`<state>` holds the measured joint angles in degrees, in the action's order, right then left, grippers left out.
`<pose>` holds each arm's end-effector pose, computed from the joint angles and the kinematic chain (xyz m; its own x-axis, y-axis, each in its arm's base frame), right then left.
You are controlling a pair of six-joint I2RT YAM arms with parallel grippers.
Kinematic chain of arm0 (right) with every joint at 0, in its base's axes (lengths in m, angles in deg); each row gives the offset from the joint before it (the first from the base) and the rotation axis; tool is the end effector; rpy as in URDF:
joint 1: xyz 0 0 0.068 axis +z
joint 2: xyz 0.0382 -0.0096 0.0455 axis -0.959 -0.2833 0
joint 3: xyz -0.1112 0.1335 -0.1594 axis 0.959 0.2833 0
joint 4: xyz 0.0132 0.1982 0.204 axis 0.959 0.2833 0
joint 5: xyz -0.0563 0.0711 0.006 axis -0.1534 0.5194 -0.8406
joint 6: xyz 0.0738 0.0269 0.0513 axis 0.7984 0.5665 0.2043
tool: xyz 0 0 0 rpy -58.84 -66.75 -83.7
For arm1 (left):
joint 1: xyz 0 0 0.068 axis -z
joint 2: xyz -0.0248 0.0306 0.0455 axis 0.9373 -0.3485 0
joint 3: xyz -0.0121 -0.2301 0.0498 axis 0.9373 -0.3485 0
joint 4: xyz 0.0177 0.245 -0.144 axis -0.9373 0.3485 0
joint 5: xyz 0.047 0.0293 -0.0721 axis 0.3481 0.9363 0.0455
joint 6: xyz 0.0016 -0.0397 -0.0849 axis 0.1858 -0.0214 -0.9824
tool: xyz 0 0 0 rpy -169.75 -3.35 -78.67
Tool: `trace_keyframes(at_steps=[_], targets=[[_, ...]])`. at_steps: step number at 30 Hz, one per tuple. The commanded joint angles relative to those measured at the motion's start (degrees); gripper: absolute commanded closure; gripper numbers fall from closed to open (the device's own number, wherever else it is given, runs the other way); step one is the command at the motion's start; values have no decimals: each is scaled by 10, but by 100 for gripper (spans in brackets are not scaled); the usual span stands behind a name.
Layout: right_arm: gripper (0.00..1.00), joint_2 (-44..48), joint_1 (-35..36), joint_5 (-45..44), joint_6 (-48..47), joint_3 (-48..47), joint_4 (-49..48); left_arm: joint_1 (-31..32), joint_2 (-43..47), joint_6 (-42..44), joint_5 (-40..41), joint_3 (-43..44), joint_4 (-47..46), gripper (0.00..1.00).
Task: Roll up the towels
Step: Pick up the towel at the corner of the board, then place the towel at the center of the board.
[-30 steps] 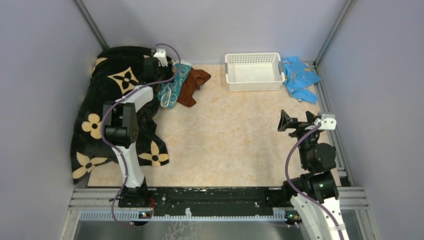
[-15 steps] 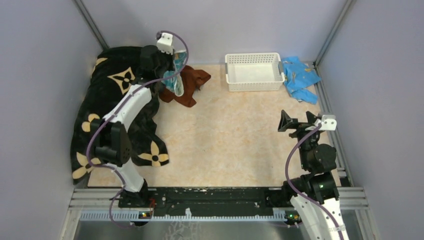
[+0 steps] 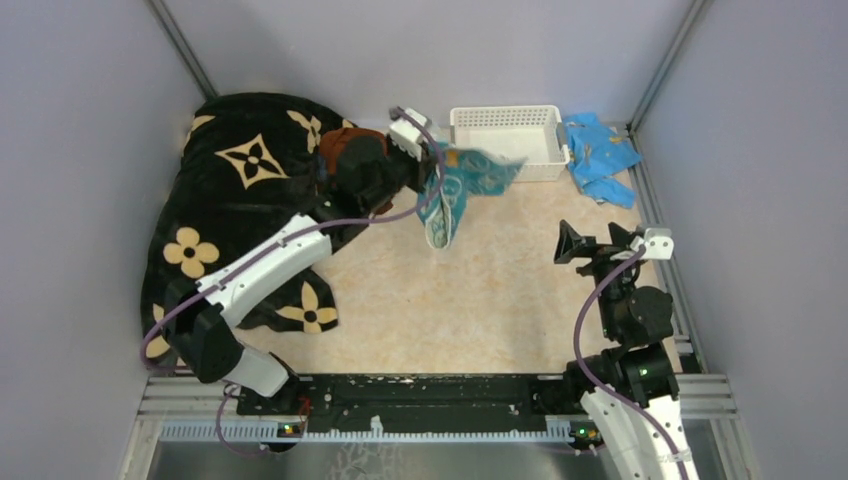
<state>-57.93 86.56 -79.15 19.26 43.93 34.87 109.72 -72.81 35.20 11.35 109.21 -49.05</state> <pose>0.1913 0.0273 0.3331 0.1703 0.1902 -0.9669 -0.0592 0.9814 0.1826 0.3346 -0.2801 0.3570 0.0064 0.0615 -0.9981 0.6329 0.7725 0.0517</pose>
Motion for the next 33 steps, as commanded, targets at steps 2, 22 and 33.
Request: trace_keyframes(at_steps=[2, 22, 33], targets=[[1, -28, 8, 20, 17, -41, 16, 44, -2, -64, 44, -97, -24, 73], [12, -328, 8, 194, 130, -60, 32, 59, 57, -157, -50, -279, 31, 17], [22, -490, 94, 246, 119, -107, -55, 69, -72, -119, -63, -199, 15, 16]])
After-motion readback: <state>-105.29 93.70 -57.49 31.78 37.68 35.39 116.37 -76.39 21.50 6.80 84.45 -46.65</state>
